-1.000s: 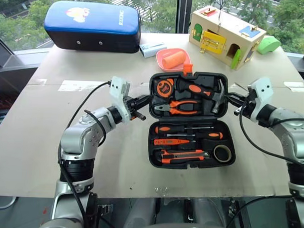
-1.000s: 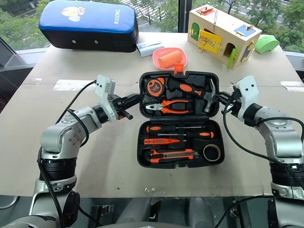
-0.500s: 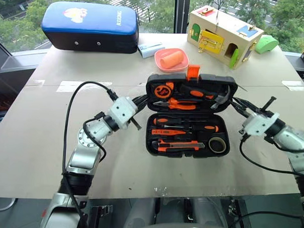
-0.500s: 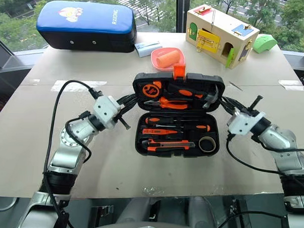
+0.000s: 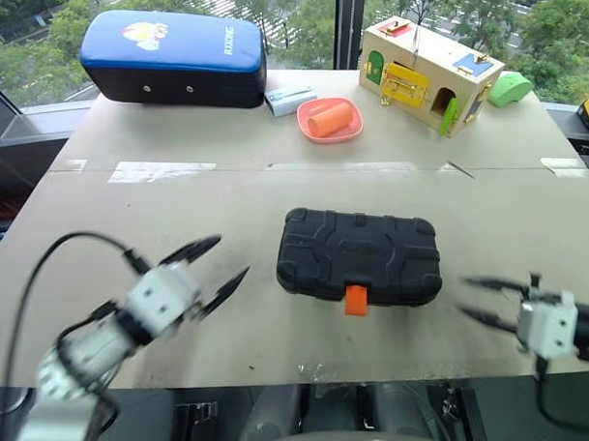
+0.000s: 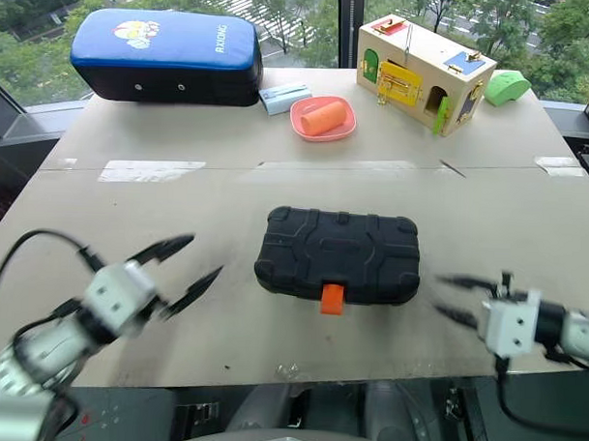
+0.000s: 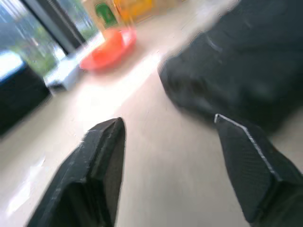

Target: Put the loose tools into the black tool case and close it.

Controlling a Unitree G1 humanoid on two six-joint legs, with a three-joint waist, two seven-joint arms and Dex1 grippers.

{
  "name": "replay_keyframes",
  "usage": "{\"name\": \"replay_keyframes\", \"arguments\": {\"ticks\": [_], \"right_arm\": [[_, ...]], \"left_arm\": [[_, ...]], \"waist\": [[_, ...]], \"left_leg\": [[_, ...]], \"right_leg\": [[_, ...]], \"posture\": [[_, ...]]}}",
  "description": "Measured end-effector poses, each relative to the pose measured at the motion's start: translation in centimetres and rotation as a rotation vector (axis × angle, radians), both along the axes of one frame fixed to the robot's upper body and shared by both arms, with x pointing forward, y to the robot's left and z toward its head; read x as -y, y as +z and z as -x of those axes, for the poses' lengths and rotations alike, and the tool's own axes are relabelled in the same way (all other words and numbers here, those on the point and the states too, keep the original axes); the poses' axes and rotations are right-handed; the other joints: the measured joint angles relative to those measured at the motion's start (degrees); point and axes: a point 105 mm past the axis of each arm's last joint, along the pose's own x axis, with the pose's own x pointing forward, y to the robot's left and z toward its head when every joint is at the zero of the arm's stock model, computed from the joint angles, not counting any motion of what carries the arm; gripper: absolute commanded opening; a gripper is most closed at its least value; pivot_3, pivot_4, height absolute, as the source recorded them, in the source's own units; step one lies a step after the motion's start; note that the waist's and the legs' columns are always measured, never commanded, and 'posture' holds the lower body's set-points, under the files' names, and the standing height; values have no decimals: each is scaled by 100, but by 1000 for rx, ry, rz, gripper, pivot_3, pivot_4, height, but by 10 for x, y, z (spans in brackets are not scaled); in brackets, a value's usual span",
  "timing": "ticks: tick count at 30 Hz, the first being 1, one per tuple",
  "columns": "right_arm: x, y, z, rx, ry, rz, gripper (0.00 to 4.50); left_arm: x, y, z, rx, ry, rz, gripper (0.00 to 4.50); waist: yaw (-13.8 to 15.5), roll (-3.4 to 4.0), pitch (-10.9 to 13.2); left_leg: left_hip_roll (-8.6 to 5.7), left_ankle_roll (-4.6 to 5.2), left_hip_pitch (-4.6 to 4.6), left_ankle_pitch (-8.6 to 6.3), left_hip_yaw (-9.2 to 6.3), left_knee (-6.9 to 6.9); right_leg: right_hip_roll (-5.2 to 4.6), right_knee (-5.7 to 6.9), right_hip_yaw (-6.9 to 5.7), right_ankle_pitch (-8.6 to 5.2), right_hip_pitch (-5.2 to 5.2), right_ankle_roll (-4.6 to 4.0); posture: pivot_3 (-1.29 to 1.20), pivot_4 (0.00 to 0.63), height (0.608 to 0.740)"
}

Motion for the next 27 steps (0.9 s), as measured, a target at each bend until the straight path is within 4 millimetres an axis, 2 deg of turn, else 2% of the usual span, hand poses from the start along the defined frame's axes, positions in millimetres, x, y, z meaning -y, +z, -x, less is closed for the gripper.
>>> {"name": "replay_keyframes", "arguments": {"ticks": [2,3,5,6,7,8,9,10,11,13,14,15,19,23,27], "right_arm": [[-7,-4,13,-126,29,-22,1813],[-12,-4,17,-167,54,-28,1319],[-17,-4,20,-207,75,-27,654],[-19,-5,18,-219,68,-33,178],[-21,-6,16,-221,66,-39,0],[-25,-6,10,-219,48,-58,0],[-28,-6,4,-212,35,-72,0],[-34,-5,-4,-200,20,-96,0],[-38,-6,-8,-194,15,-109,0],[-42,-12,-13,-194,8,-94,0],[-46,-17,-16,-197,12,-87,0],[-48,-19,-16,-198,16,-85,0],[-56,-32,-25,-190,5,-89,0],[-53,-36,-33,-174,-14,-80,0],[-54,-35,-54,-102,-45,-89,0]], "left_arm": [[-12,-2,-14,-47,42,35,3222],[-21,-3,-25,-69,78,64,3028],[-30,-4,-41,-108,114,114,2491],[-31,-3,-52,-120,112,139,2069],[-31,-2,-59,-124,107,153,1584],[-27,0,-73,-131,79,167,1185],[-23,2,-83,-133,57,177,1003],[-16,5,-99,-137,22,187,408],[-10,8,-109,-137,-9,197,51],[6,11,-128,-157,-80,207,51],[21,11,-141,-175,-132,206,51],[26,11,-144,-182,-154,205,51],[71,2,-174,-253,-293,161,51],[87,-14,-178,-321,-371,92,51],[85,-20,-169,-407,-444,66,51]], "waist": [[73,11,3],[85,15,6],[79,11,6],[81,5,3],[79,3,3],[76,0,1],[78,-2,0],[87,-3,0],[82,-3,0],[89,-3,-1],[79,-4,-1],[67,-4,-1],[51,-9,-1],[19,-8,-1],[-25,-9,-2]], "left_leg": [[-1,1,12,1,-9,6],[8,0,15,2,-22,22],[9,-1,23,2,-24,32],[7,-1,22,2,-26,34],[5,-2,17,3,-30,40],[2,-4,15,3,-32,41],[-2,-5,16,3,-35,41],[-8,-21,8,13,-47,42],[-10,-33,-4,19,-48,42],[-14,-37,-6,22,-50,42],[-16,-38,-26,22,-46,42],[-17,-38,-32,22,-41,41],[-22,-39,-88,23,-36,62],[-21,-38,-93,22,-35,71],[-22,-37,-93,22,-36,78]], "right_leg": [[1,2,-13,-11,18,-18],[3,4,-39,-12,33,-20],[7,3,-43,-12,49,-19],[7,2,-46,-4,50,-6],[9,3,-51,0,48,0],[9,4,-54,2,48,2],[7,7,-56,2,48,2],[6,8,-70,2,42,2],[4,8,-76,3,31,2],[0,5,-82,2,31,4],[1,3,-87,2,11,5],[-1,5,-82,1,1,6],[5,19,-80,0,-56,11],[13,23,-76,0,-58,12],[20,29,-78,1,-57,13]], "posture": [[0,150,735],[0,150,735],[0,150,735],[0,150,735],[0,150,735],[0,150,735],[0,150,735],[0,150,735],[0,150,735],[0,150,735],[0,150,735],[0,150,735],[0,150,735],[0,150,735],[0,150,735]]}}
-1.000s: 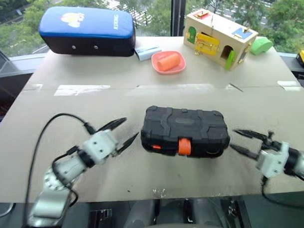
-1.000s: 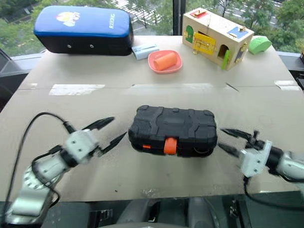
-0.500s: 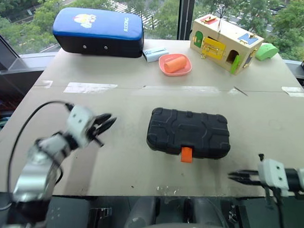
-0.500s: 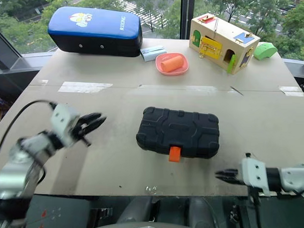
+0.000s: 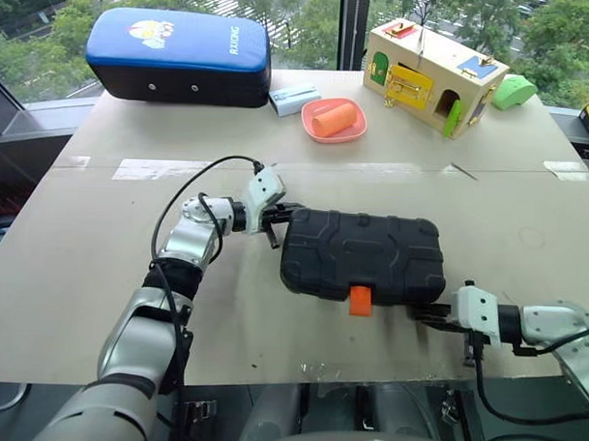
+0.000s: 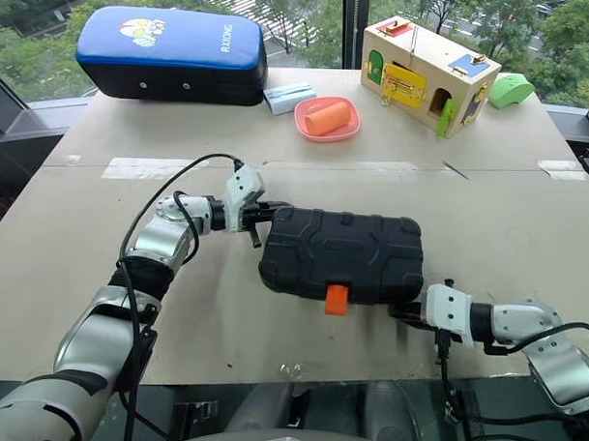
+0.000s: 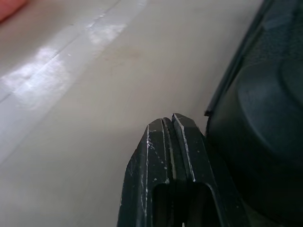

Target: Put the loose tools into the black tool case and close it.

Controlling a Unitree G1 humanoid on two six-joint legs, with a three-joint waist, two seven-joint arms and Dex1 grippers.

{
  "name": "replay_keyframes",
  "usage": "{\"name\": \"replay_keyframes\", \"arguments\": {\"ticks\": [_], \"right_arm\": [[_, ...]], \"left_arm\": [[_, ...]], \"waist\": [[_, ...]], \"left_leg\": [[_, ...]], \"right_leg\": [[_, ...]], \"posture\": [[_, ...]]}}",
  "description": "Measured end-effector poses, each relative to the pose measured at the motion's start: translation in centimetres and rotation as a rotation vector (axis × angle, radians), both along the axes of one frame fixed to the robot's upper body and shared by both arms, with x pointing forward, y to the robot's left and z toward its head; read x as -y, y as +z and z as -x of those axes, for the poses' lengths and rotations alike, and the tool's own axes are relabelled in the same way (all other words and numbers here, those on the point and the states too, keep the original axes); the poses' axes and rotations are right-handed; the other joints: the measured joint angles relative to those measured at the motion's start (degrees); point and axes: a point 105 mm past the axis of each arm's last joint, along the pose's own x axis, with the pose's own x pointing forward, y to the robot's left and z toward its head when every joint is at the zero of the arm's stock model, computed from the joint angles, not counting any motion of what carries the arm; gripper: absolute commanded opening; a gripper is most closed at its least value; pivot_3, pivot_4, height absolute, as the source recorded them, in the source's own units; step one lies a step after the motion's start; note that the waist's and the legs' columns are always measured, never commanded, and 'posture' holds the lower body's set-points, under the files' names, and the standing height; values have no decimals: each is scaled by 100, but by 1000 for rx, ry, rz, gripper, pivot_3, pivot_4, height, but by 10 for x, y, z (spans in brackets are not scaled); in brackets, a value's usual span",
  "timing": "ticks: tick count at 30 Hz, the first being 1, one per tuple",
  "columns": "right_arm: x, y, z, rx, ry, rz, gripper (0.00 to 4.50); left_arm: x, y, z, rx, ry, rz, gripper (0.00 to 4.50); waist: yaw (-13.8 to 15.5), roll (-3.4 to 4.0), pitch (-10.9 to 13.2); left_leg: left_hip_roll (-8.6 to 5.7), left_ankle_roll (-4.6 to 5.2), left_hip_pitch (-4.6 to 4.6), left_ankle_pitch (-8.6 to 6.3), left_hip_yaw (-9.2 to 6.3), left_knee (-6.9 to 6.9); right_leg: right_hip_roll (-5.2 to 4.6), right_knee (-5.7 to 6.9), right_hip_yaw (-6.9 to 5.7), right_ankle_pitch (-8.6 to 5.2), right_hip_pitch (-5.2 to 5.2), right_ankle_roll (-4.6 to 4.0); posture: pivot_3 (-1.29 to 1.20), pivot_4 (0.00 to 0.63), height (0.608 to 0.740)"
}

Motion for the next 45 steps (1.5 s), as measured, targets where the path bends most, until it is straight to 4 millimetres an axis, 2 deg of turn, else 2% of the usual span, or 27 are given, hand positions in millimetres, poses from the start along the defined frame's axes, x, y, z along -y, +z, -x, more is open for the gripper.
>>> {"name": "replay_keyframes", "arguments": {"ticks": [3,5,6,8,12,14,17,18,20,23,26,28,30,39,42,45], "right_arm": [[8,4,-30,82,-100,4,0],[24,9,-50,130,-208,6,0],[30,12,-56,147,-248,8,0],[36,12,-58,150,-272,8,0],[45,12,-49,127,-291,1,0],[58,16,-38,83,-312,0,0],[73,39,-26,47,-350,-57,0],[72,54,-24,55,-350,-101,0],[66,66,-22,52,-339,-152,0],[51,75,-15,-6,-306,-223,0],[43,72,-13,-26,-291,-224,0],[36,61,-12,-52,-285,-222,0],[28,52,-11,-71,-273,-212,0],[26,19,-8,-121,-313,-154,0],[29,19,-8,-125,-331,-163,0],[37,41,-9,-111,-346,-216,0]], "left_arm": [[-5,-6,29,-102,-104,-35,51],[2,-11,56,-165,-211,-52,51],[13,-13,68,-191,-264,-35,51],[20,-11,76,-209,-288,-14,51],[23,16,73,-176,-254,56,51],[24,35,68,-165,-228,106,51],[34,64,62,-173,-222,200,51],[46,72,64,-171,-252,226,51],[62,72,68,-180,-298,234,51],[88,51,72,-217,-342,197,51],[96,32,65,-215,-314,131,51],[106,32,61,-165,-333,87,51],[107,31,59,-131,-346,57,51],[108,31,59,-108,-361,42,51],[108,31,59,-106,-362,41,51],[108,31,59,-101,-363,39,51]], "waist": [[-78,-1,0],[-58,0,0],[10,0,0],[77,-1,1],[104,7,3],[110,9,5],[85,10,6],[71,13,4],[51,13,3],[55,12,4],[73,11,4],[105,10,2],[93,13,0],[86,13,-2],[86,15,-3],[85,18,-4]], "left_leg": [[-1,3,3,-1,9,8],[-3,3,3,-1,9,10],[-2,4,-2,-1,-5,15],[2,3,-9,0,-14,15],[0,4,-12,-1,-15,12],[-4,7,-16,-3,-14,14],[-2,8,-15,-3,-13,17],[-1,8,-7,-3,-10,16],[1,7,-4,-3,-9,13],[3,7,-6,-3,-10,10],[1,7,-7,-3,-8,12],[-3,7,-7,-2,-10,17],[-4,8,-4,-3,-4,17],[-1,7,0,-2,-3,17],[0,7,0,-2,-6,16],[-1,7,0,-2,-4,17]], "right_leg": [[-4,2,18,6,2,9],[-14,0,22,8,2,12],[-25,0,24,8,5,11],[-21,0,20,8,0,10],[-23,-3,19,7,1,10],[-27,-5,18,7,1,11],[-24,-3,16,8,3,12],[-23,-2,17,8,7,12],[-20,-2,22,8,9,12],[-18,-3,26,8,5,11],[-18,-3,26,8,5,11],[-19,-3,23,8,9,12],[-20,-2,27,8,10,12],[-19,-1,25,8,10,12],[-18,-1,25,8,10,11],[-19,-1,26,8,10,12]], "posture": [[0,150,735],[0,150,735],[0,150,735],[0,150,735],[0,150,735],[0,150,735],[0,150,735],[0,150,735],[0,150,735],[0,150,735],[0,150,735],[0,150,735],[0,150,735],[0,150,735],[0,150,735],[0,150,735]]}}
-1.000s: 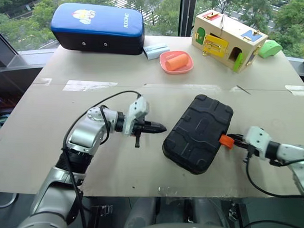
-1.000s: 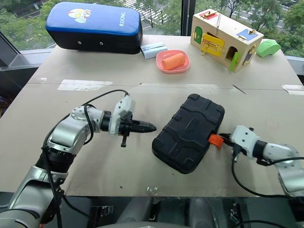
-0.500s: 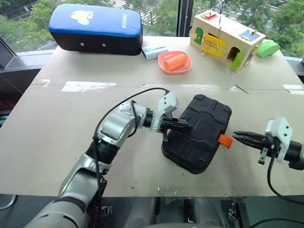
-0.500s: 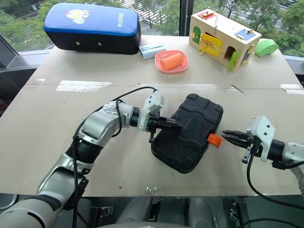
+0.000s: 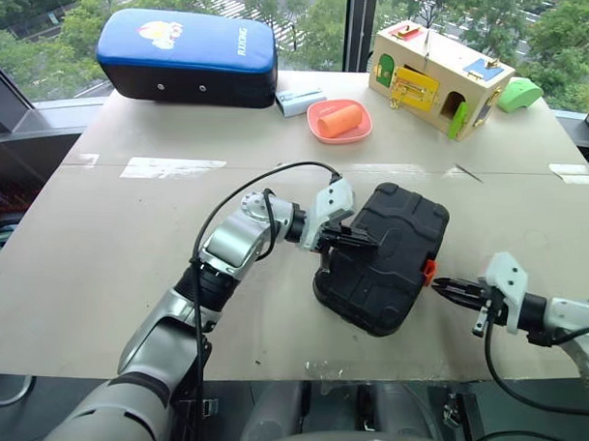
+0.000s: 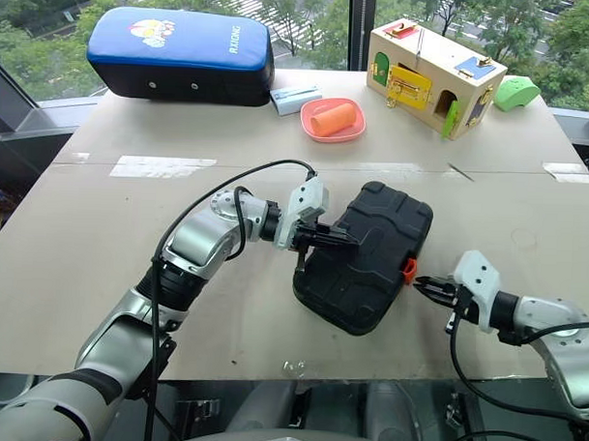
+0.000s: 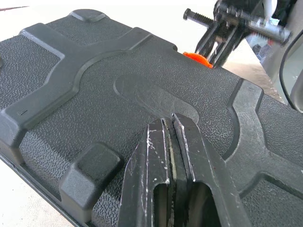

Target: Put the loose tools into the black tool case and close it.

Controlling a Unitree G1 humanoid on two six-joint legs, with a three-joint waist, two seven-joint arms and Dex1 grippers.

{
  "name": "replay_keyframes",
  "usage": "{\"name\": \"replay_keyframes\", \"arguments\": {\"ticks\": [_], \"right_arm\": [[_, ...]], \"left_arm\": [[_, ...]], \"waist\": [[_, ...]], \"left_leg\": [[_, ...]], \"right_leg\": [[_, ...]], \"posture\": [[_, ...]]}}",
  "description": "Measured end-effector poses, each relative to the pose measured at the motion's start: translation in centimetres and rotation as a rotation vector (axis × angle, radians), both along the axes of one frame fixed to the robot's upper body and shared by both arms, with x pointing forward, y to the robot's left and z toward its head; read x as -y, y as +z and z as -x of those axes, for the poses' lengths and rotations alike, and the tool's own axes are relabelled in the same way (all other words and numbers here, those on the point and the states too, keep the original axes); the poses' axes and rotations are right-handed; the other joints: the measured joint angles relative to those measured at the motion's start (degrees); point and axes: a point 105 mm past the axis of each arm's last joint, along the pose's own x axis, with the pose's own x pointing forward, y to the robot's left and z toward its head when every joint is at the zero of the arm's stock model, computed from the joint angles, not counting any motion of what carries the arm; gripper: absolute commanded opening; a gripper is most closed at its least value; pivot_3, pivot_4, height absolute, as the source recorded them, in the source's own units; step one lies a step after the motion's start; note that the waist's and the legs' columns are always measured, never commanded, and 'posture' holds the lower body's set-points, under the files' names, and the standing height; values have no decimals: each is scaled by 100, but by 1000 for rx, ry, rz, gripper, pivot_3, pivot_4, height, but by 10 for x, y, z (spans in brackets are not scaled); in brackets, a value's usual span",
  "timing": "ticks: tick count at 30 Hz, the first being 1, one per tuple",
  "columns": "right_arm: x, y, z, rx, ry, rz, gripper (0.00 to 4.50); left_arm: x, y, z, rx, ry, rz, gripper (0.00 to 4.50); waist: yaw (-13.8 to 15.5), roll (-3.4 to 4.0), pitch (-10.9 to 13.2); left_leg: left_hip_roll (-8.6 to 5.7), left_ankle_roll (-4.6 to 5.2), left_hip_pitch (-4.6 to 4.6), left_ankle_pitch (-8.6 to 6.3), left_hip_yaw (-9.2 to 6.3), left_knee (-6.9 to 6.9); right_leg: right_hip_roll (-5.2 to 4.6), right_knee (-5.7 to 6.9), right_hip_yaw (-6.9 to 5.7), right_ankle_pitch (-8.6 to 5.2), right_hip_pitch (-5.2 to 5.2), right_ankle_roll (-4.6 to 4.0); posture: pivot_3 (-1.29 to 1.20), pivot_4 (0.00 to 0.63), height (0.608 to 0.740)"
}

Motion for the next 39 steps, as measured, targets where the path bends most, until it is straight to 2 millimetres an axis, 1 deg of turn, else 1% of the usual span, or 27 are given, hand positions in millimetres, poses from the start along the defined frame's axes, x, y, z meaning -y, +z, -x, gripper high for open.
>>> {"name": "replay_keyframes", "arguments": {"ticks": [1,2,3,5,6,8,11,13,15,16,19,24,28,30,35,36,39], "right_arm": [[3,13,0,17,3,-10,0],[4,20,0,30,5,-13,0],[3,31,-2,49,11,-29,0],[-4,41,-3,66,34,-52,0],[-10,42,-3,66,56,-55,0],[-16,39,-2,53,71,-54,0],[-22,25,-2,22,80,-24,0],[-22,14,-3,-2,73,5,0],[-20,14,-3,17,79,28,0],[-19,13,-4,19,76,37,0],[-7,2,-3,-18,35,65,0],[10,12,-4,-16,-41,43,0],[19,-5,5,-63,-64,87,0],[17,-12,6,-80,-66,95,0],[1,-33,7,-115,-44,95,0],[-2,-32,5,-107,-41,89,0],[-13,-23,-5,-67,-18,74,0]], "left_arm": [[0,0,0,2,0,0,51],[0,0,0,3,0,0,51],[0,0,0,7,0,-1,51],[0,0,0,11,-2,-2,51],[1,0,0,12,-3,0,51],[2,0,0,11,-5,3,51],[3,-1,0,13,-2,4,51],[4,-1,-1,15,-1,3,51],[4,-1,-1,16,0,1,51],[4,-1,-1,17,0,1,51],[4,-1,-1,21,-2,-1,51],[4,-1,-1,23,-1,-3,51],[4,-1,-1,23,-4,-1,51],[4,-2,-1,28,-5,-4,51],[8,-3,0,62,-37,-25,51],[8,-4,0,68,-39,-27,51],[8,-4,-1,85,-44,-41,51]], "waist": [[0,0,0],[-1,0,0],[-2,-1,-1],[-2,-1,-1],[6,-2,-1],[16,-2,-1],[10,-2,-1],[9,-2,-1],[8,-3,-4],[7,-5,-5],[12,-5,-6],[6,0,-10],[4,1,-10],[-1,1,-10],[5,3,-12],[2,4,-12],[7,7,-14]], "left_leg": [[0,0,0,0,-1,0],[1,0,0,0,-2,0],[2,0,1,0,-4,0],[2,1,2,0,-5,-1],[1,1,1,-1,-5,-1],[0,1,0,-1,-6,-1],[-1,1,-1,-1,-4,-1],[-1,1,-1,0,-4,0],[-1,1,1,0,-5,0],[-1,1,1,0,-5,0],[-1,0,1,0,-5,0],[1,1,2,0,-6,-1],[0,1,2,-1,-3,-4],[0,1,3,0,-1,-1],[0,0,5,0,-1,-2],[-1,1,5,0,0,-2],[-2,0,7,0,1,0]], "right_leg": [[0,0,0,0,0,0],[0,0,0,0,1,0],[0,0,0,0,2,0],[0,0,0,0,3,0],[0,-1,-1,0,3,0],[-1,-2,-3,0,3,0],[-1,-2,-1,0,2,0],[0,-2,-2,0,2,0],[0,-2,-3,0,4,0],[0,-2,-3,0,4,0],[0,-3,-4,0,5,0],[0,-2,-1,0,6,0],[0,-3,0,0,5,0],[0,-1,1,0,5,0],[1,-2,-1,0,6,0],[1,-3,-1,0,6,0],[2,-1,-5,0,6,0]], "posture": [[0,150,735],[0,150,735],[0,150,735],[0,150,735],[0,150,735],[0,150,735],[0,150,735],[0,150,735],[0,150,735],[0,150,735],[0,150,735],[0,150,735],[0,150,735],[0,150,735],[0,150,735],[0,150,735],[0,150,735]]}}
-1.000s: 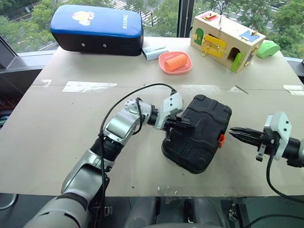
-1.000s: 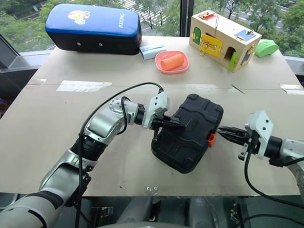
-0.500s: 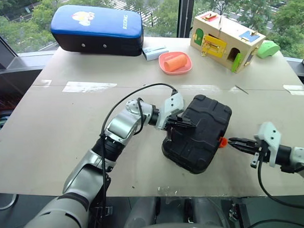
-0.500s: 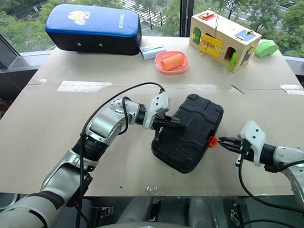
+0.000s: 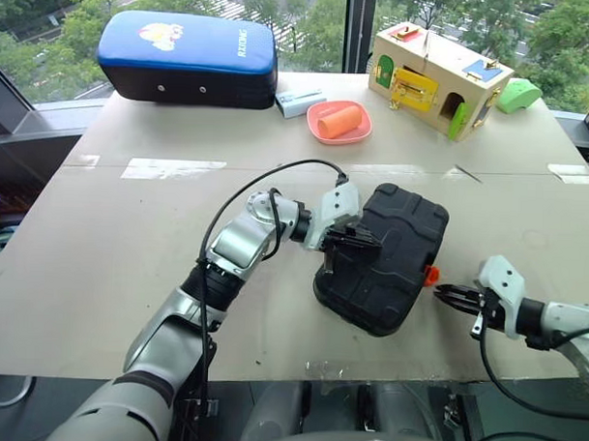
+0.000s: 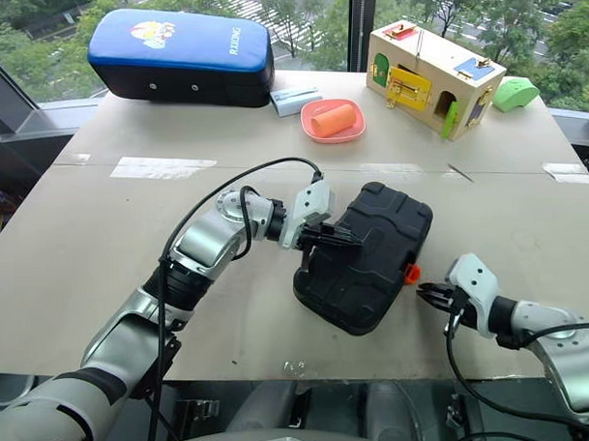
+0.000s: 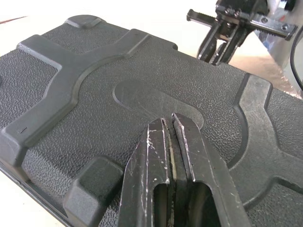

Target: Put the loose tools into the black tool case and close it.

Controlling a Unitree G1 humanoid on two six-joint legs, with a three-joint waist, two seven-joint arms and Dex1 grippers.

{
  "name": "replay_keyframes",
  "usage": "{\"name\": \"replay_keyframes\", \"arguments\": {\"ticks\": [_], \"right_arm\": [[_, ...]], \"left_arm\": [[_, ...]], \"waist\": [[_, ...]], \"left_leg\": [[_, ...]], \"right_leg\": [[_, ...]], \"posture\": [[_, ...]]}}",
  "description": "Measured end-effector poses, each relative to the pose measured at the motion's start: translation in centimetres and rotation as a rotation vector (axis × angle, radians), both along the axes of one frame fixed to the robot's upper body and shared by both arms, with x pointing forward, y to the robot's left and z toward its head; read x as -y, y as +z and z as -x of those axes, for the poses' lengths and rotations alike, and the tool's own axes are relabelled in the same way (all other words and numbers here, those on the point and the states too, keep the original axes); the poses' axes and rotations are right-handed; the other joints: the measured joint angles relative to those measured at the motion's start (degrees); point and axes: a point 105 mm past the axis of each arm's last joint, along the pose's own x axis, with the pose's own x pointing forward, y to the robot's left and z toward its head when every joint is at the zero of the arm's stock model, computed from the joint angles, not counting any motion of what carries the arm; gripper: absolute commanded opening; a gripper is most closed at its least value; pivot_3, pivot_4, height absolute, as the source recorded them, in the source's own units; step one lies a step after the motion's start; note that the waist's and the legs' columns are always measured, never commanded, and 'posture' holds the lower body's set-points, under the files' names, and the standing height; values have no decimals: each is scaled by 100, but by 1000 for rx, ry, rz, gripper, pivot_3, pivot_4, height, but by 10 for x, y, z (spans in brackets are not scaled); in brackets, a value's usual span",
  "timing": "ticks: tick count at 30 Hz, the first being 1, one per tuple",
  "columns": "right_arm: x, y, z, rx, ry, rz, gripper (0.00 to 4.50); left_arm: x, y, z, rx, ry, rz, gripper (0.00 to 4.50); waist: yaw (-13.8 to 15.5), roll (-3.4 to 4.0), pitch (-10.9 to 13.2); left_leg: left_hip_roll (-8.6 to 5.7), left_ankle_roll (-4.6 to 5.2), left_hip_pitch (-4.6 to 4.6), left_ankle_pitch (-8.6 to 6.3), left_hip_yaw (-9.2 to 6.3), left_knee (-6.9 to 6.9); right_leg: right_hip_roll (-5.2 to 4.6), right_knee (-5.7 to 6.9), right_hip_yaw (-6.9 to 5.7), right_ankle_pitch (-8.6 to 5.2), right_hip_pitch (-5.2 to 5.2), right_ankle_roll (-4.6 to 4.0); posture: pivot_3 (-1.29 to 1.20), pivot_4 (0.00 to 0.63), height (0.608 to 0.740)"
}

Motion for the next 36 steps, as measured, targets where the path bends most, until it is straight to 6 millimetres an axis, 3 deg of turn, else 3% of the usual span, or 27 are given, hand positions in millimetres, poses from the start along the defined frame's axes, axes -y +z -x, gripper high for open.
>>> {"name": "replay_keyframes", "arguments": {"ticks": [9,27,32,36], "right_arm": [[-7,13,-6,-60,-13,-8,0],[-11,29,-4,-49,55,41,0],[-14,32,-5,-23,68,35,0],[-21,41,-4,39,131,26,0]], "left_arm": [[-3,-1,-3,89,-18,-34,51],[14,-2,-7,188,-73,-52,51],[14,-5,-8,183,-68,-62,51],[13,-6,-7,158,-57,-50,51]], "waist": [[-17,1,-3],[-27,6,-20],[-58,-1,-37],[-171,2,-38]], "left_leg": [[2,1,4,0,0,-1],[3,14,13,-8,4,-2],[7,31,88,-18,6,-25],[11,31,92,-19,3,-33]], "right_leg": [[1,3,1,0,1,-1],[8,4,-8,0,8,0],[8,-13,-7,-2,82,0],[10,-12,-5,-2,84,-1]], "posture": [[0,150,735],[0,150,735],[0,150,735],[0,150,735]]}}
